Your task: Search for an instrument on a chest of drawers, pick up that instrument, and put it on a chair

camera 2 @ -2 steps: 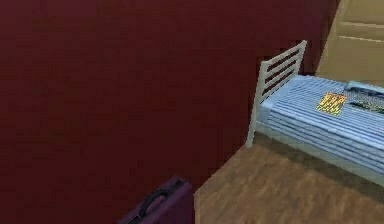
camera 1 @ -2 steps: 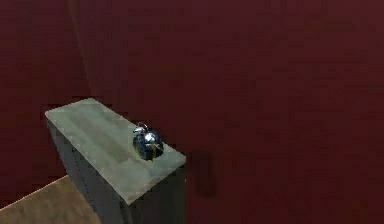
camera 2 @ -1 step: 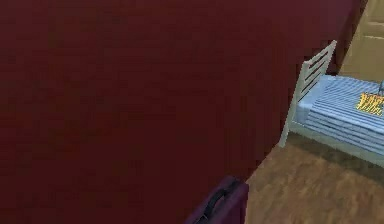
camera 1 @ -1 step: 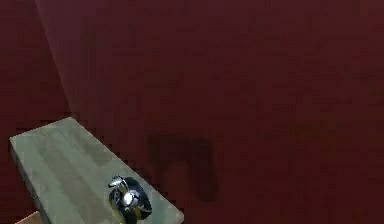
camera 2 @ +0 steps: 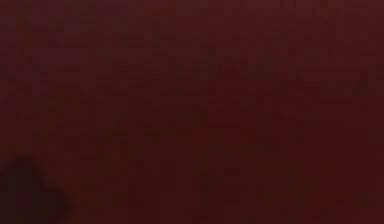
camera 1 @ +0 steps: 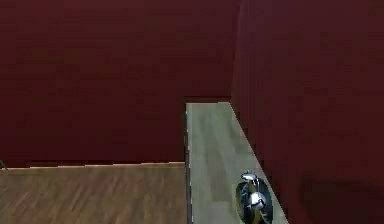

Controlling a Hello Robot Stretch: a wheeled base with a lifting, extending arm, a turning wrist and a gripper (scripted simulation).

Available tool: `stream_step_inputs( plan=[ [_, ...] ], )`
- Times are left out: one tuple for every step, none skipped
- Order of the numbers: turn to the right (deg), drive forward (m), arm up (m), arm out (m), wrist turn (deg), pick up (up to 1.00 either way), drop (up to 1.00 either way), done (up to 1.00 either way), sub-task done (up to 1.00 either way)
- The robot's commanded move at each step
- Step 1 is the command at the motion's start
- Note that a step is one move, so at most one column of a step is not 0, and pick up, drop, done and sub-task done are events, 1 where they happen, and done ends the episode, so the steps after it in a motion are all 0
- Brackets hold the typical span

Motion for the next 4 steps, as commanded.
stream_step_inputs(
  plan=[
    [-45.0, 0.00, 0.00, 0.00, 0.0, 0.00, 0.00, 0.00, 0.00],
    [-21.0, 0.00, 0.00, 0.00, 0.0, 0.00, 0.00, 0.00, 0.00],
    [0.0, 0.00, 0.50, 0.00, 0.0, 0.00, 0.00, 0.00, 0.00],
    [0.0, 0.00, 0.34, 0.00, 0.0, 0.00, 0.00, 0.00, 0.00]
  ],
)
